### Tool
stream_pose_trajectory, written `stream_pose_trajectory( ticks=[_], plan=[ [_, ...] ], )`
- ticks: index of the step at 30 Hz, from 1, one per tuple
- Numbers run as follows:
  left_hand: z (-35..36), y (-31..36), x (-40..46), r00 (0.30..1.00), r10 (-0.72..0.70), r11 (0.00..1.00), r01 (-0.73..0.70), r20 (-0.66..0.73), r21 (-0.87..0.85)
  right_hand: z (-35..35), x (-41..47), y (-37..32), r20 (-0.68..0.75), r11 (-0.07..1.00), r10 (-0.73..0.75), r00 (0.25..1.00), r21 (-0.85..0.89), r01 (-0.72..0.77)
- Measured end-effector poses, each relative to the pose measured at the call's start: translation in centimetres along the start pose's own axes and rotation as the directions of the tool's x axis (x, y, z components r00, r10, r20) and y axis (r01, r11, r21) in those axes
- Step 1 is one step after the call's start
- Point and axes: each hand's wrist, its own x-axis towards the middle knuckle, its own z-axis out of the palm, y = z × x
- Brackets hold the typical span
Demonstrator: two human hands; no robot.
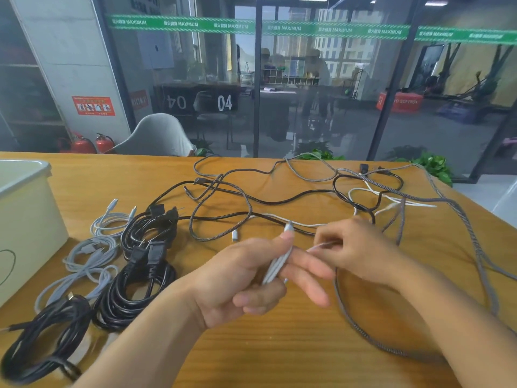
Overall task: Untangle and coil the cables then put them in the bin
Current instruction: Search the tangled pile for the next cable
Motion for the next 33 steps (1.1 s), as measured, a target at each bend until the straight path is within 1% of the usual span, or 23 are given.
stream_pose_trajectory(
  ticks=[2, 5, 8, 11, 16, 20, 22, 23, 25, 26, 27, 29, 33],
  plan=[
    [0.3, -0.1, 0.1, 0.999, -0.039, 0.997, 0.038, 0.016, 0.067, -0.8, -0.1, 0.9, -0.121, 1.000, -0.004, 0.993, -0.028, 0.001],
    [0.7, -0.5, 0.6, 0.996, -0.057, 0.988, 0.066, -0.074, 0.140, -0.7, -0.1, 0.9, -0.258, 0.997, -0.074, 0.963, 0.008, 0.079],
    [0.8, -0.7, 0.8, 0.988, -0.063, 0.978, 0.090, -0.144, 0.186, 0.1, -0.1, -0.8, -0.372, 0.986, -0.161, 0.914, -0.021, 0.165],
    [0.7, -0.8, 0.8, 0.978, -0.043, 0.970, 0.089, -0.202, 0.227, 0.8, -0.3, -2.3, -0.419, 0.977, -0.212, 0.883, -0.067, 0.203],
    [0.8, -1.1, 1.1, 0.938, 0.051, 0.962, 0.045, -0.342, 0.268, 1.4, -0.7, -3.6, -0.426, 0.971, -0.233, 0.874, -0.059, 0.230],
    [0.2, -1.6, 1.4, 0.876, 0.099, 0.959, 0.042, -0.472, 0.280, 1.8, -1.0, -4.3, -0.338, 0.969, -0.232, 0.912, 0.003, 0.248],
    [0.1, -1.6, 1.6, 0.844, 0.144, 0.969, -0.014, -0.516, 0.248, 2.4, -1.3, -4.8, -0.247, 0.970, -0.208, 0.946, 0.070, 0.232],
    [0.1, -1.5, 1.7, 0.828, 0.168, 0.972, -0.049, -0.535, 0.230, 2.6, -1.4, -5.1, -0.176, 0.971, -0.194, 0.965, 0.108, 0.215],
    [0.2, -1.2, 1.7, 0.798, 0.212, 0.972, -0.113, -0.565, 0.205, 2.9, -1.6, -5.6, 0.015, 0.965, -0.160, 0.987, 0.212, 0.153],
    [0.3, -1.1, 1.6, 0.785, 0.233, 0.970, -0.142, -0.574, 0.200, 3.0, -1.6, -5.8, 0.097, 0.954, -0.150, 0.984, 0.274, 0.119],
    [0.3, -1.1, 1.5, 0.775, 0.251, 0.967, -0.172, -0.580, 0.188, 3.1, -1.6, -5.9, 0.147, 0.940, -0.150, 0.978, 0.328, 0.094],
    [0.5, -0.9, 1.4, 0.773, 0.267, 0.963, -0.240, -0.575, 0.124, 3.5, -1.5, -5.9, 0.188, 0.912, -0.174, 0.967, 0.400, 0.086],
    [0.9, -0.5, 1.2, 0.806, 0.270, 0.934, -0.353, -0.527, -0.062, 4.6, -1.5, -5.5, 0.261, 0.883, -0.197, 0.945, 0.467, 0.055]
  ],
)
